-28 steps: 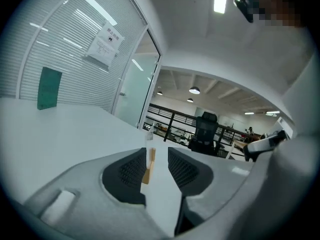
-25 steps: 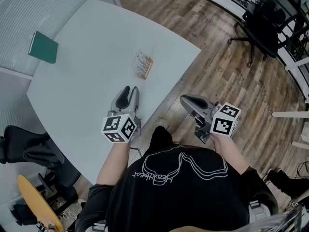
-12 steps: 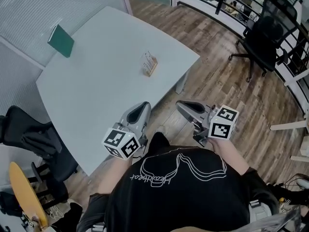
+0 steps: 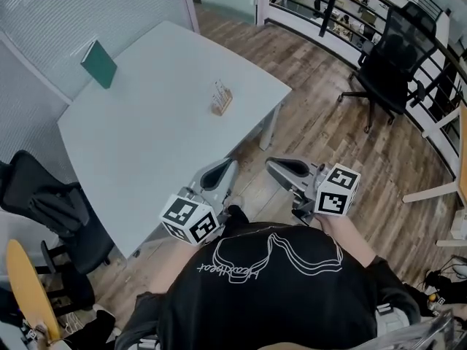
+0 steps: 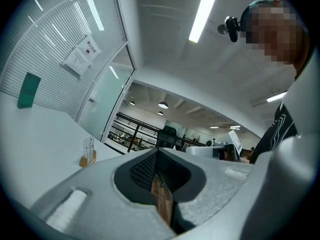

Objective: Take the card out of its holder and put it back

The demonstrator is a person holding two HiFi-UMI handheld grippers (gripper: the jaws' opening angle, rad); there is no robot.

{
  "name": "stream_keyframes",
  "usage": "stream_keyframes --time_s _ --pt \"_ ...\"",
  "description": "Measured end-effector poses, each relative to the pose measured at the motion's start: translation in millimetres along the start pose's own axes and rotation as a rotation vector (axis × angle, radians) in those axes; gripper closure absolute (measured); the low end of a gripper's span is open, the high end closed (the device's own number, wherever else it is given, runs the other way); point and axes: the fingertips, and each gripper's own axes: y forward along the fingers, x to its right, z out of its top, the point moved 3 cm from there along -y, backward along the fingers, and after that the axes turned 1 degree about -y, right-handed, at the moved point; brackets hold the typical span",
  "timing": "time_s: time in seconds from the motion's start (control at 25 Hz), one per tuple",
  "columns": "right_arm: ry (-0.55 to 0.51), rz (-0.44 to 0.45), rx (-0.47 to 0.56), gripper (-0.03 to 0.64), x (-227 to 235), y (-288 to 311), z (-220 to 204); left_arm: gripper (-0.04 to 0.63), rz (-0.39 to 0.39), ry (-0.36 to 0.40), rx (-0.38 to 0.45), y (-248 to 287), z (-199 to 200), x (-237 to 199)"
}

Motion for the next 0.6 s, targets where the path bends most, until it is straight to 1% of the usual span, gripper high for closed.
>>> stream_keyframes --time_s 0.12,0.32,0.6 --pt "0.008 -0.010 -0.004 0.611 -3 -1 -1 0.580 0.000 0.015 -0.008 0 0 3" --pt "0.015 -0.011 -0.003 0.611 -7 -17 -5 0.580 0.003 -0.021 -0.023 2 -6 18" --pt "0.013 -0.019 0.009 0.611 -8 -21 -2 0.581 -0.004 0.000 -0.035 3 -3 23"
